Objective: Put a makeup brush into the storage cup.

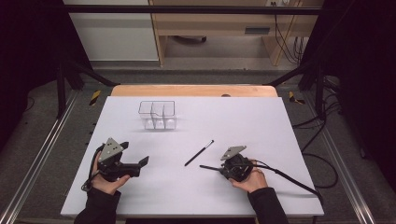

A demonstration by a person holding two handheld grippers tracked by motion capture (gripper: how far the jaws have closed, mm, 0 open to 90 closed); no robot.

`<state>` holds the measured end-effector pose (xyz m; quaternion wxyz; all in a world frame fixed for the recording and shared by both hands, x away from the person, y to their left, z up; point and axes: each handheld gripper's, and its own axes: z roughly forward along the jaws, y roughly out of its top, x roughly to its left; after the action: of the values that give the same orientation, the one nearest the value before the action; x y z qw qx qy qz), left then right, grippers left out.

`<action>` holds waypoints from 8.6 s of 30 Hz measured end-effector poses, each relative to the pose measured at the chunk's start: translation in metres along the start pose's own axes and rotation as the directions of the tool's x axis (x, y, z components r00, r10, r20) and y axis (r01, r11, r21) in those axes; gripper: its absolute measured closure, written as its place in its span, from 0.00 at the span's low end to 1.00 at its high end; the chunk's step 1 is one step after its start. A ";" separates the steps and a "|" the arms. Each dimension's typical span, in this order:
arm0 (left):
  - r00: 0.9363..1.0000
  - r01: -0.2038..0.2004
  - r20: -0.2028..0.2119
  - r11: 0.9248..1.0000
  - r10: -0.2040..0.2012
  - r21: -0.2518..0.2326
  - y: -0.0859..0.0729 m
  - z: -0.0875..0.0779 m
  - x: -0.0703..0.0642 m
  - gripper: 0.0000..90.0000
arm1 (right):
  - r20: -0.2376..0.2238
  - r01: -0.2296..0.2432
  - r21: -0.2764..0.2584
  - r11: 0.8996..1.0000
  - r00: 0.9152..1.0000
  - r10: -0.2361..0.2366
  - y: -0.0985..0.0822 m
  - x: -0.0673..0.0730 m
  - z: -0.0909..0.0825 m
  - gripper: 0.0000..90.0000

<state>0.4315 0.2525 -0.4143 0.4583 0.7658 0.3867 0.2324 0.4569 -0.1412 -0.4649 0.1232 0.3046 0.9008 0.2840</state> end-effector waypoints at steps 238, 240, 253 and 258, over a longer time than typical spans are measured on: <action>0.269 -0.963 0.296 0.264 0.916 0.060 0.048 0.069 -0.148 0.86 | -0.395 0.105 0.080 0.991 0.916 -0.066 0.082 0.024 -0.041 0.94; 0.262 -0.965 0.301 0.256 0.917 0.060 0.047 0.069 -0.148 0.87 | -0.397 0.106 0.079 0.991 0.915 -0.067 0.082 0.024 -0.041 0.94; 0.236 -0.971 0.333 0.232 0.913 0.054 0.045 0.068 -0.148 0.92 | -0.400 0.115 0.065 0.991 0.913 -0.080 0.082 0.024 -0.043 0.93; 0.259 -0.965 0.336 0.254 0.905 0.060 0.046 0.068 -0.147 0.92 | -0.394 0.117 0.057 0.991 0.915 -0.086 0.081 0.025 -0.043 0.93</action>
<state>0.4097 0.0855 -0.4065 0.1675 0.9165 -0.1785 0.3164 0.4595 -0.0919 -0.3835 -0.0567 0.1993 0.9324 0.2961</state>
